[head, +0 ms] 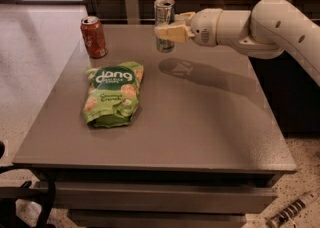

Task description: Move redbull can near coke can

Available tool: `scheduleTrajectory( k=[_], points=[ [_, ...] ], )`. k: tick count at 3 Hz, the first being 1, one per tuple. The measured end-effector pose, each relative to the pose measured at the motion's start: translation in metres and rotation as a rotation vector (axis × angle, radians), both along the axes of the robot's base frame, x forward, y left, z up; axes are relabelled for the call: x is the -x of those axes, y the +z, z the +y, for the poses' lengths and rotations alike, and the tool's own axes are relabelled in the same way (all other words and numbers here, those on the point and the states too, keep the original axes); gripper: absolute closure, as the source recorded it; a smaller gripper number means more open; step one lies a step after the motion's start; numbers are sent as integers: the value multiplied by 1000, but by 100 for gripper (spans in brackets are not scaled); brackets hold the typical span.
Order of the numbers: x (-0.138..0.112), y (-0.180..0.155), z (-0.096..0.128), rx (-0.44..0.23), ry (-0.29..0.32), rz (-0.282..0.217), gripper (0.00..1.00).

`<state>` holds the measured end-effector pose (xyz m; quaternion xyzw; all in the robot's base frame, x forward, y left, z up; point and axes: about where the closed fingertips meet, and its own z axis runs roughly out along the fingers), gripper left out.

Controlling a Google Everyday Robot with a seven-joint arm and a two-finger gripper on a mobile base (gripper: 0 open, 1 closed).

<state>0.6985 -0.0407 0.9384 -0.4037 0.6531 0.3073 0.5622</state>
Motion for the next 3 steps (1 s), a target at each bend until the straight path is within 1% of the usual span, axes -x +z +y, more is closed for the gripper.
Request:
scheduleTrajectory(
  k=[1,2,3],
  points=[
    [-15,-15,39,-25,33,11,100],
    [-21,-22,73,-40,55,7,100],
    [-30,-32,103,-24,58,-12,100]
  ],
)
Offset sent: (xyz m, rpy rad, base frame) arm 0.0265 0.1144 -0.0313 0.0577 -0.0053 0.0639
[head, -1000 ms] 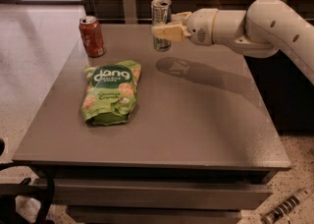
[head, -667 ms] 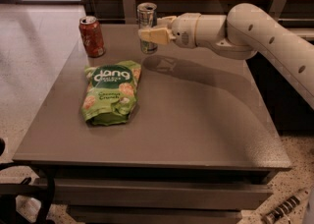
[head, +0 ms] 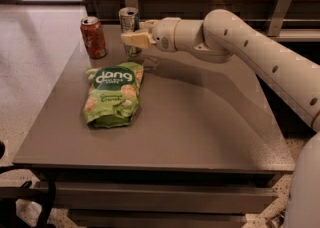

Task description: Move redbull can near coke can

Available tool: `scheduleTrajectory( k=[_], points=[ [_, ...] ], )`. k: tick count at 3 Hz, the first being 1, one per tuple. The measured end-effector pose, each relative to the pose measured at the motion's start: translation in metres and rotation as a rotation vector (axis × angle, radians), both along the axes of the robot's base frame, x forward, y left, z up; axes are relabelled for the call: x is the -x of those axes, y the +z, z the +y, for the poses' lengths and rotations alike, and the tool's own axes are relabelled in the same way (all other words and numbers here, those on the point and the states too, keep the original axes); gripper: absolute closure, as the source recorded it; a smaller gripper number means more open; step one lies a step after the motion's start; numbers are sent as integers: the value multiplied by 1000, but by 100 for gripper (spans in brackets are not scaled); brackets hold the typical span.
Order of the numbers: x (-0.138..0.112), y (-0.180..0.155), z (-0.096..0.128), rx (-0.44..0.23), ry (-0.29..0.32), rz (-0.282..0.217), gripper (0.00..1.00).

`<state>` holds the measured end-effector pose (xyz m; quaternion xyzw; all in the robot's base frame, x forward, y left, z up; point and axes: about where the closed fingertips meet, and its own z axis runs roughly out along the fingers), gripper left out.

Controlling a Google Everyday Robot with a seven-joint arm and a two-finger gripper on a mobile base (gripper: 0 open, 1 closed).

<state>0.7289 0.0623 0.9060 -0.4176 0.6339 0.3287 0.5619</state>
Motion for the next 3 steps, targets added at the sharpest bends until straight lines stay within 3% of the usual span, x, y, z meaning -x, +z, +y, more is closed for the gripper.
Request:
scheduleTrajectory(
  k=[1,3],
  points=[
    [-7,-8,16,22,-5,-9,100],
    [-23,-31,36,0,-3,-53,100]
  ],
)
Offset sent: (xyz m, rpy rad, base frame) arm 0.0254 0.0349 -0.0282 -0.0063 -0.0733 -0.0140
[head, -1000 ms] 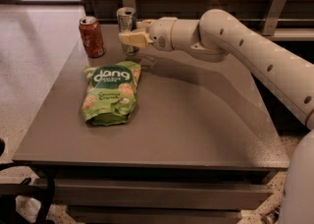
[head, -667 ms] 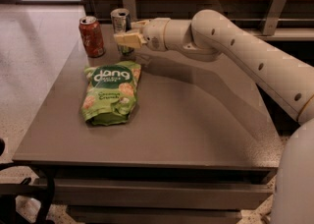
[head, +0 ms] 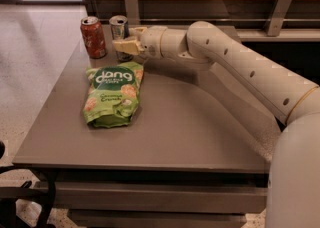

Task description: Move redbull can near coke can

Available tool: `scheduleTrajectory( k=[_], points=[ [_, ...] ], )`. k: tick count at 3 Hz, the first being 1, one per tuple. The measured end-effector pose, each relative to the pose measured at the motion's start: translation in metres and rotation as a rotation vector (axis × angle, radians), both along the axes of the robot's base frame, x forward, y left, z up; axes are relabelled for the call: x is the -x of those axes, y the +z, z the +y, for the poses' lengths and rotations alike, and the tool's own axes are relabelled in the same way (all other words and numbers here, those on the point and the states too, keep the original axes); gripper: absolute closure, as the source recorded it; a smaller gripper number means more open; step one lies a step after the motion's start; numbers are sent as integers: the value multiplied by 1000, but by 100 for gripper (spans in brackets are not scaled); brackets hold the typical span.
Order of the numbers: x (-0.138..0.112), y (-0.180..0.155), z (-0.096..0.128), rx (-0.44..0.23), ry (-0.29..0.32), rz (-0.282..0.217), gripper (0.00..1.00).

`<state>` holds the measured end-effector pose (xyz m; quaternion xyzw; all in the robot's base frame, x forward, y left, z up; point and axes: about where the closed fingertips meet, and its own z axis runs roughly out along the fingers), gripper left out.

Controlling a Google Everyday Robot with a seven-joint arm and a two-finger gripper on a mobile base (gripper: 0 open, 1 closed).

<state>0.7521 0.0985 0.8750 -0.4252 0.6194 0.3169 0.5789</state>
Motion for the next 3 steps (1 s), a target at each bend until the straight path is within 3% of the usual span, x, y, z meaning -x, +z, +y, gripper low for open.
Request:
scheduleTrajectory(
  k=[1,3],
  points=[
    [-5,-8,10,-1,11,-14,99],
    [-4,-8,15,-3,19,-13,56]
  ],
)
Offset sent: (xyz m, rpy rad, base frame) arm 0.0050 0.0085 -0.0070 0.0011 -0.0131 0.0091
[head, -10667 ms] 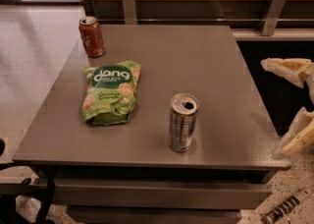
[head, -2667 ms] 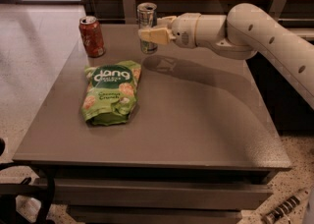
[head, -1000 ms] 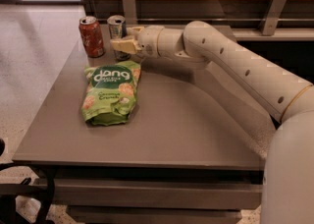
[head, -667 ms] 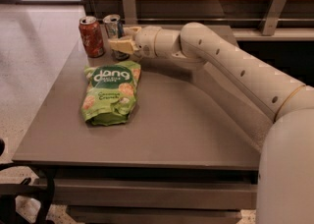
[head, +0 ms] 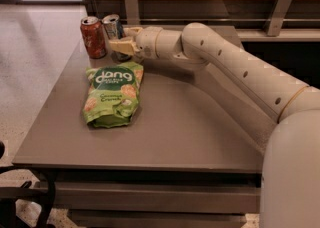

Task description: Move redbull can near coke can

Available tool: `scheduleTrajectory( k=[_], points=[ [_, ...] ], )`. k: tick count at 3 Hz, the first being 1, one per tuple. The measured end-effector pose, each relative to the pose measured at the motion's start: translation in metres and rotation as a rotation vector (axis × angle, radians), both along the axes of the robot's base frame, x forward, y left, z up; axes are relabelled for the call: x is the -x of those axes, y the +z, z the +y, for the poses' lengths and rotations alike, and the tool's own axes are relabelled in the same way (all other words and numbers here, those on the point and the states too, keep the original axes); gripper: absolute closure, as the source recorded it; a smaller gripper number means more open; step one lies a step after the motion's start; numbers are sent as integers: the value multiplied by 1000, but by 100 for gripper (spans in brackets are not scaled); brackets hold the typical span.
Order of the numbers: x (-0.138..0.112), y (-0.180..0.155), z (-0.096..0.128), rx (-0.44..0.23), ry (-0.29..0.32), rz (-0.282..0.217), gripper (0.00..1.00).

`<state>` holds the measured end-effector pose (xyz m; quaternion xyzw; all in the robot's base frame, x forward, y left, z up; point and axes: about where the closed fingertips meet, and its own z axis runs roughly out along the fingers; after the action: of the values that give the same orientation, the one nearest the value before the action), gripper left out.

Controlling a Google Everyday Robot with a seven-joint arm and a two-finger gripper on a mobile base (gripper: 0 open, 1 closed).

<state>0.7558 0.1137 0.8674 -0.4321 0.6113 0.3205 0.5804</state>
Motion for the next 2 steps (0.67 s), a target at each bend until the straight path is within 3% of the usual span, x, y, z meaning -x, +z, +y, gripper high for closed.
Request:
scheduleTrajectory(
  k=[1,2],
  points=[
    [1,0,4,-1,6,1,23],
    [2,0,8,-2,12,1,0]
  ],
)
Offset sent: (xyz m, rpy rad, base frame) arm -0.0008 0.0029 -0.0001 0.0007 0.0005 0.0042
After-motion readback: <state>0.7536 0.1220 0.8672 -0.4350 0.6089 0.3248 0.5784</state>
